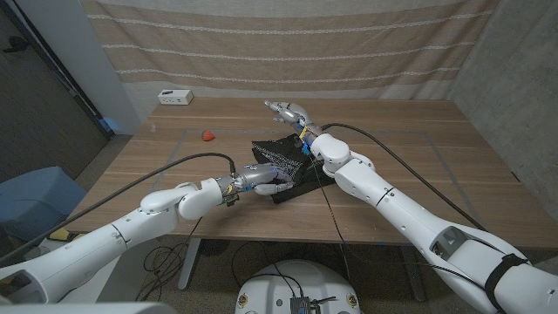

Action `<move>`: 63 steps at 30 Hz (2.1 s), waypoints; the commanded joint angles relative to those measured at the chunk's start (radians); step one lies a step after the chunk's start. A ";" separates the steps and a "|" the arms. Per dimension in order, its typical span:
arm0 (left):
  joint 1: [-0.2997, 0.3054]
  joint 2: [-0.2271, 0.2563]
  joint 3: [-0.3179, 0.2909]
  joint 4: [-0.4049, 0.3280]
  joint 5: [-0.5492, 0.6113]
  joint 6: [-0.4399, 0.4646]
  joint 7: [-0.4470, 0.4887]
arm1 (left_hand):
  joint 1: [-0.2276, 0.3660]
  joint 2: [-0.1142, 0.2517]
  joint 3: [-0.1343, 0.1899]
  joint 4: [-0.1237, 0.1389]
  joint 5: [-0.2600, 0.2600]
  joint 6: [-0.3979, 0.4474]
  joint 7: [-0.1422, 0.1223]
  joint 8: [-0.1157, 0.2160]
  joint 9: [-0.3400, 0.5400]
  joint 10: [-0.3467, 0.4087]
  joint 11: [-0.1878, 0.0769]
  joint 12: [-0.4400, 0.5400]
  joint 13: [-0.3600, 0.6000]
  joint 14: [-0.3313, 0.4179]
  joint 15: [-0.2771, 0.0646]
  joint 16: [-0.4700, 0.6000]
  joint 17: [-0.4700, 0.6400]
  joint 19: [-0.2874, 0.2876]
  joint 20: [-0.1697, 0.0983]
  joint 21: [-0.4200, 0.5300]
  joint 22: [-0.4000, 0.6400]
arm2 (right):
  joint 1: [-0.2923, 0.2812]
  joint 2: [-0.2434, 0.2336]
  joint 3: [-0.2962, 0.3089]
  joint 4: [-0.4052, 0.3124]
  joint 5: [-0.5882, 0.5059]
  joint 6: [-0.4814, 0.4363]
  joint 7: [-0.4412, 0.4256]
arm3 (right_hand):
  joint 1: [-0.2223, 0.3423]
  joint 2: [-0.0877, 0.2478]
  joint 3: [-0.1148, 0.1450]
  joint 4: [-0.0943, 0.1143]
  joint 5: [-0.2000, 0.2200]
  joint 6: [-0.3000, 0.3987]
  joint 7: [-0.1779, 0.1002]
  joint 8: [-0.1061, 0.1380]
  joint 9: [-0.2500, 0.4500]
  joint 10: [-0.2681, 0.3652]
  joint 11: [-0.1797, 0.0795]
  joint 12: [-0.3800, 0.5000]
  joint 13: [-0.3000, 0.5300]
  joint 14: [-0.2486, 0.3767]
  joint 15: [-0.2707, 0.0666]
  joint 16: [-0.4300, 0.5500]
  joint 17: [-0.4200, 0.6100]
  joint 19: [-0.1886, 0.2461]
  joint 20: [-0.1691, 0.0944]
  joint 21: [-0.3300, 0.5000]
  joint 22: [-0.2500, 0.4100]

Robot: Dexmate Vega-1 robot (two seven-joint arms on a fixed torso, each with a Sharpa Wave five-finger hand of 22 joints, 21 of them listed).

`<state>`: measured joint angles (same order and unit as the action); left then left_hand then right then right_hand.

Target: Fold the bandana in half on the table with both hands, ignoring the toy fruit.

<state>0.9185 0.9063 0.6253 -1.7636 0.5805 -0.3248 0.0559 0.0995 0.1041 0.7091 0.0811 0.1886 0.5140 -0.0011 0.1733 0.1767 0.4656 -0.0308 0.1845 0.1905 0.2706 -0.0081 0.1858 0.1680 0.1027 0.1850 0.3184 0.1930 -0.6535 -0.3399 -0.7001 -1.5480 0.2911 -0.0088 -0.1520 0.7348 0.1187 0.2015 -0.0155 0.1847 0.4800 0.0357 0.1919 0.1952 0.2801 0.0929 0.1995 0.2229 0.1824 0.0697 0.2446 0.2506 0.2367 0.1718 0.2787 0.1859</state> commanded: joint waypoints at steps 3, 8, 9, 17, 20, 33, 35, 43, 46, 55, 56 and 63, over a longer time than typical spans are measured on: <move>0.066 0.004 -0.086 -0.004 -0.048 -0.122 0.190 | 0.029 0.001 0.007 -0.038 -0.007 -0.054 -0.039 -0.003 0.003 -0.036 -0.002 0.002 0.001 0.033 0.008 0.006 0.003 0.024 0.002 0.011 0.006 | -0.072 -0.126 0.025 -0.169 -0.234 -0.055 -0.152 | 0.016 -0.004 0.003 -0.012 0.000 -0.009 -0.005 -0.001 0.002 -0.001 -0.004 0.004 0.000 0.015 -0.005 0.011 -0.001 0.020 -0.003 0.009 0.003; 0.081 -0.001 -0.107 -0.001 -0.049 -0.167 0.225 | 0.035 -0.005 0.006 -0.050 -0.010 -0.078 -0.051 -0.004 0.003 -0.041 -0.006 0.005 0.001 0.045 0.006 0.007 0.004 0.032 0.002 0.014 0.007 | -0.111 -0.143 0.044 -0.206 -0.264 -0.083 -0.191 | 0.015 -0.005 0.002 -0.013 0.000 -0.006 -0.005 0.001 0.003 0.001 -0.002 0.005 0.000 0.012 -0.005 0.009 -0.001 0.021 -0.004 0.008 0.003; 0.088 0.000 -0.116 -0.006 -0.045 -0.160 0.231 | 0.036 -0.005 0.006 -0.051 -0.010 -0.078 -0.052 -0.003 0.004 -0.039 -0.005 0.006 0.001 0.045 0.005 0.007 0.004 0.033 0.002 0.015 0.007 | -0.119 -0.147 0.045 -0.217 -0.280 -0.096 -0.206 | 0.014 -0.005 0.002 -0.013 0.000 -0.004 -0.003 0.001 0.003 0.001 -0.004 0.005 0.000 0.012 -0.005 0.009 -0.001 0.021 -0.004 0.008 0.003; 0.122 0.009 -0.166 -0.016 -0.057 -0.087 0.228 | 0.036 -0.019 0.000 -0.063 -0.013 -0.061 -0.041 0.010 0.004 -0.025 -0.002 0.016 0.003 0.048 0.003 0.006 0.006 0.034 0.002 0.015 0.009 | -0.174 -0.182 0.036 -0.312 -0.416 -0.235 -0.293 | 0.009 -0.009 -0.002 -0.014 -0.001 0.003 -0.004 0.005 0.003 0.003 -0.006 0.007 -0.001 0.005 -0.005 0.006 -0.002 0.022 -0.005 0.007 0.003; 0.132 0.014 -0.179 -0.017 -0.058 -0.063 0.232 | 0.034 -0.023 -0.003 -0.064 -0.014 -0.058 -0.040 0.011 0.004 -0.020 -0.001 0.018 0.003 0.048 0.002 0.005 0.007 0.033 0.003 0.014 0.010 | -0.189 -0.190 0.027 -0.344 -0.461 -0.301 -0.308 | 0.001 -0.017 -0.008 -0.014 -0.001 0.003 -0.003 0.006 0.003 0.003 -0.007 0.007 -0.001 0.003 -0.004 0.004 -0.002 0.022 -0.005 0.006 0.003; 0.194 0.034 -0.238 -0.024 -0.081 0.021 0.290 | 0.018 -0.026 -0.013 -0.061 -0.013 -0.001 -0.005 0.030 0.006 0.030 0.012 0.038 0.005 0.078 -0.001 0.013 0.011 0.039 0.005 0.016 0.013 | -0.196 -0.188 -0.049 -0.383 -0.616 -0.548 -0.324 | -0.048 -0.047 -0.040 -0.002 -0.001 0.002 0.014 0.007 0.005 -0.018 -0.010 0.003 -0.001 -0.019 -0.003 -0.005 -0.002 0.017 -0.006 -0.001 0.004; 0.201 0.038 -0.244 -0.026 -0.084 0.034 0.293 | 0.017 -0.026 -0.013 -0.061 -0.013 0.000 -0.005 0.030 0.006 0.032 0.012 0.039 0.006 0.079 -0.001 0.013 0.011 0.040 0.005 0.016 0.013 | -0.193 -0.186 -0.058 -0.378 -0.632 -0.569 -0.324 | -0.051 -0.049 -0.041 -0.001 -0.001 0.003 0.014 0.008 0.005 -0.017 -0.008 0.003 -0.001 -0.019 -0.003 -0.005 -0.002 0.017 -0.007 -0.001 0.004; 0.216 0.042 -0.261 -0.005 -0.125 0.051 0.314 | 0.011 -0.024 -0.015 -0.059 -0.012 0.017 0.002 0.033 0.007 0.048 0.013 0.043 0.006 0.100 0.003 0.019 0.012 0.046 0.006 0.018 0.014 | -0.168 -0.182 -0.125 -0.360 -0.738 -0.683 -0.320 | -0.072 -0.059 -0.054 0.004 0.004 0.018 0.024 0.014 0.006 -0.004 -0.014 0.010 -0.002 -0.014 -0.014 -0.004 -0.002 0.022 -0.010 -0.002 0.003; 0.218 0.044 -0.264 0.003 -0.135 0.053 0.320 | 0.009 -0.022 -0.016 -0.057 -0.012 0.023 0.007 0.033 0.007 0.056 0.019 0.045 0.007 0.108 0.004 0.020 0.012 0.053 0.009 0.021 0.014 | -0.167 -0.181 -0.134 -0.358 -0.753 -0.710 -0.313 | -0.079 -0.062 -0.059 0.005 0.007 0.044 0.029 0.024 0.007 0.005 -0.013 0.014 -0.002 -0.011 -0.016 -0.004 -0.003 0.028 -0.012 -0.001 0.003; 0.218 0.047 -0.266 0.017 -0.154 0.066 0.328 | 0.001 -0.016 -0.016 -0.052 -0.011 0.048 0.022 0.036 0.007 0.078 0.022 0.050 0.007 0.133 0.005 0.023 0.013 0.067 0.009 0.026 0.015 | -0.170 -0.178 -0.175 -0.338 -0.803 -0.790 -0.304 | -0.082 -0.064 -0.063 -0.001 0.015 0.099 0.044 0.042 0.009 0.025 -0.012 0.022 -0.002 0.000 -0.025 -0.002 -0.007 0.042 -0.018 0.000 0.003; 0.219 0.048 -0.267 0.017 -0.155 0.067 0.329 | 0.000 -0.016 -0.016 -0.052 -0.011 0.048 0.021 0.036 0.007 0.079 0.021 0.050 0.007 0.135 0.006 0.023 0.013 0.067 0.009 0.026 0.015 | -0.168 -0.177 -0.186 -0.332 -0.819 -0.802 -0.309 | -0.082 -0.064 -0.063 -0.002 0.015 0.102 0.044 0.043 0.009 0.027 -0.012 0.022 -0.002 0.002 -0.025 -0.001 -0.007 0.042 -0.017 -0.001 0.003; 0.209 0.047 -0.264 0.025 -0.165 0.076 0.329 | -0.002 -0.014 -0.016 -0.050 -0.011 0.045 0.017 0.032 0.007 0.081 0.023 0.050 0.007 0.139 0.004 0.023 0.013 0.070 0.009 0.027 0.015 | -0.161 -0.177 -0.224 -0.312 -0.861 -0.849 -0.294 | -0.085 -0.066 -0.067 -0.007 0.020 0.143 0.043 0.055 0.010 0.041 -0.017 0.026 -0.003 0.010 -0.034 0.000 -0.010 0.043 -0.016 -0.004 0.003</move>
<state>1.1325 0.9521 0.3633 -1.7540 0.4375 -0.2643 0.3782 0.1027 0.0898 0.6923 0.0299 0.1771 0.5540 0.0200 0.2042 0.1793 0.5377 -0.0094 0.2311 0.1932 0.4002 -0.0054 0.2013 0.1797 0.1647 0.1932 0.3406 0.2073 -0.8227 -0.5193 -0.8646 -1.8873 -0.4937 -0.7647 -0.4613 0.6567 0.0543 0.1398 -0.0188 0.1966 0.6013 0.0773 0.2354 0.2027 0.3097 0.0782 0.2153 0.2185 0.1839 0.0389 0.2399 0.2413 0.2683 0.1537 0.2787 0.1863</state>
